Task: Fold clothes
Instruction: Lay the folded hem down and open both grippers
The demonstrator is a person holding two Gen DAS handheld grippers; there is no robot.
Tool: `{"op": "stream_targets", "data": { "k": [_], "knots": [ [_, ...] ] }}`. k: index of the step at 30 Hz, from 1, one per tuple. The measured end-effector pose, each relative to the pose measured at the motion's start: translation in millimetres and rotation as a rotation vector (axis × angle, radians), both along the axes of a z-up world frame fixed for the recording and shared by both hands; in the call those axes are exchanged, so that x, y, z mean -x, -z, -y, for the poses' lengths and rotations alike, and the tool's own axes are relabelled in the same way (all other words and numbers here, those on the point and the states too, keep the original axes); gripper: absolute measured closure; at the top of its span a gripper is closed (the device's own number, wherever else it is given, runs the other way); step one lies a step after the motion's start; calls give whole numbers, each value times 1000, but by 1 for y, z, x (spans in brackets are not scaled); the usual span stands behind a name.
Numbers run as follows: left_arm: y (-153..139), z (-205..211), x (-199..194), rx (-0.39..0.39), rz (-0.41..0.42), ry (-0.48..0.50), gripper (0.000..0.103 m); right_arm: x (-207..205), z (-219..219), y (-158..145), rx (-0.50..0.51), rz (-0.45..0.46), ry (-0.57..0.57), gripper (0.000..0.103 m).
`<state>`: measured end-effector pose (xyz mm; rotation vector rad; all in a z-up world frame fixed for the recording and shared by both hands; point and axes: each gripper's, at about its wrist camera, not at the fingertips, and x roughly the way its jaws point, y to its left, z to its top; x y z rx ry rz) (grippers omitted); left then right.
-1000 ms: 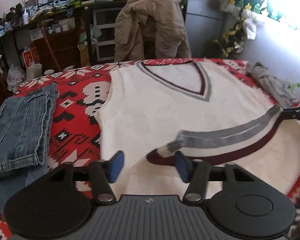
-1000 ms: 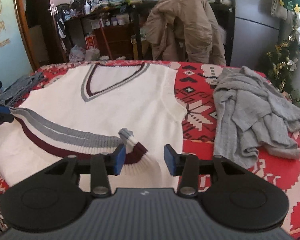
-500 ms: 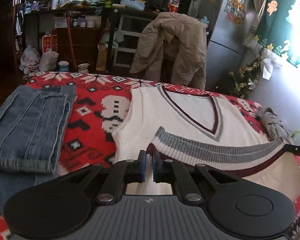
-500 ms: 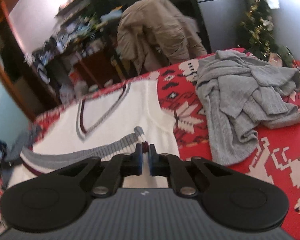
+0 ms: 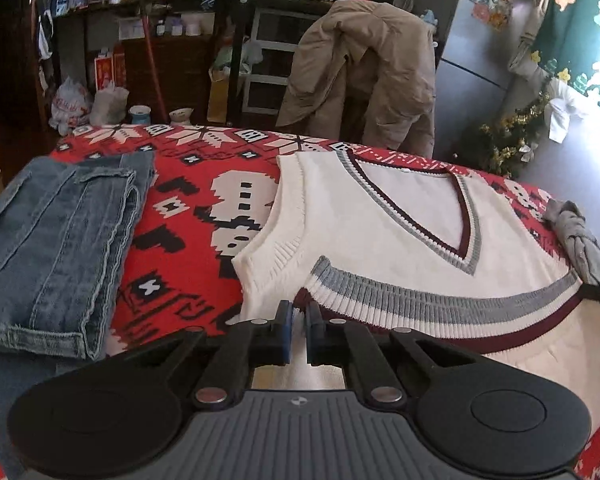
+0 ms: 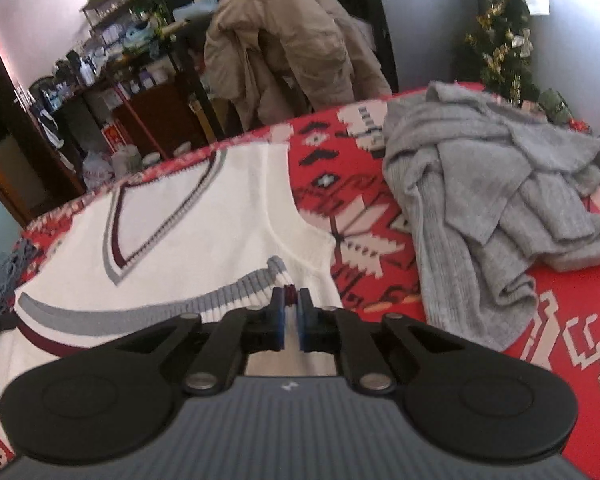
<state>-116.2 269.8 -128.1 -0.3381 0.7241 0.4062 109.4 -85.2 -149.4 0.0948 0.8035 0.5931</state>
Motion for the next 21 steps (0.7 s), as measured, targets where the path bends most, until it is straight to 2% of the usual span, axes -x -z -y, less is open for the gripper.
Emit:
{"op": "stream_targets", "data": {
  "k": [3, 8, 10, 12, 14, 15, 17, 21],
  "knots": [
    [12, -2, -7, 7, -58, 2, 95, -3, -4, 3, 19, -8, 0, 97],
    [10, 1, -6, -18, -69, -9, 89, -4, -9, 9, 53, -7, -10, 96],
    [10, 4, -5, -41, -78, -4, 87, -3, -11, 7, 78, 14, -14, 94],
    [7, 7, -3, -66, -83, -3, 84, -3, -12, 6, 100, 35, -15, 85],
    [2, 10, 1, -89, -81, -3, 84, -4, -11, 4, 111, 54, -8, 83],
    [-1, 10, 6, -86, -73, -6, 84, -3, -9, 2, 114, 64, 1, 78],
    [-8, 10, 16, -78, -58, -11, 84, 0, -2, -5, 108, 84, 21, 78],
    [-14, 11, 44, -1, -44, 4, 84, 20, 19, -21, 58, 97, -1, 78]
  ]
}}
